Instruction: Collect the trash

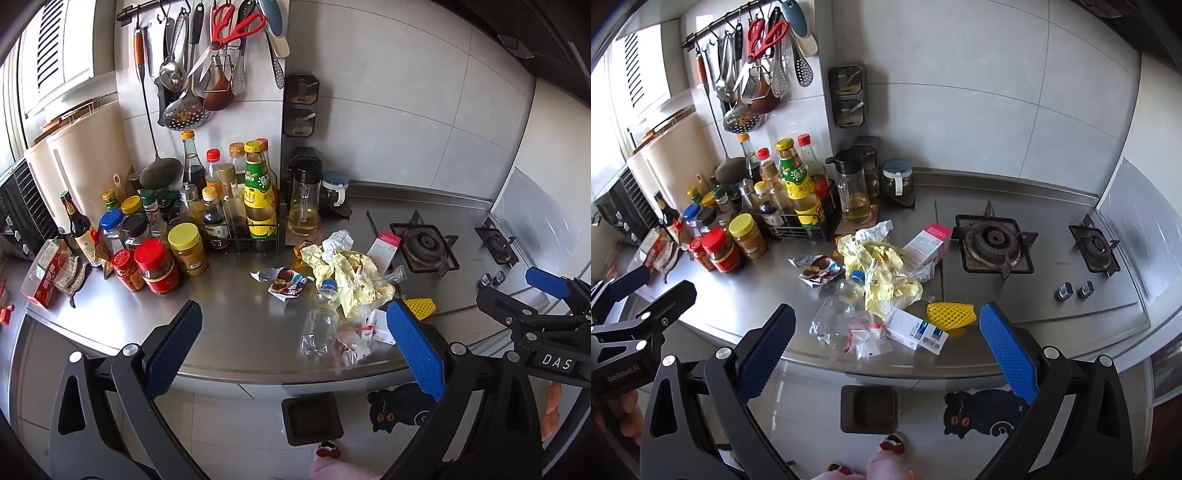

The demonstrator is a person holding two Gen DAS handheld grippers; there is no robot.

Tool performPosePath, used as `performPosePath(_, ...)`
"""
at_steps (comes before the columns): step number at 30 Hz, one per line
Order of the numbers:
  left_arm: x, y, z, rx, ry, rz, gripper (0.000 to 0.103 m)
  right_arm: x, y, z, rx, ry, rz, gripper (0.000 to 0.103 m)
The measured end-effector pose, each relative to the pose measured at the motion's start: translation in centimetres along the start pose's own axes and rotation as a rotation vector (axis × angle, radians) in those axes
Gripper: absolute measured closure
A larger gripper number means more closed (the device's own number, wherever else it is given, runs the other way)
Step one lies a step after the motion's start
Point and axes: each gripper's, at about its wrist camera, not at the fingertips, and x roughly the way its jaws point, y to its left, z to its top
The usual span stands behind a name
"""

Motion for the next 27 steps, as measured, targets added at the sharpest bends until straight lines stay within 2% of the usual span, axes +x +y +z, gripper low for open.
performPosePath(27,-0.04,0.06,0.09,-0.005,-0.002,0.003,0.008,-0.07,0.07,0.18,0.002,0.000,0.004,0.003)
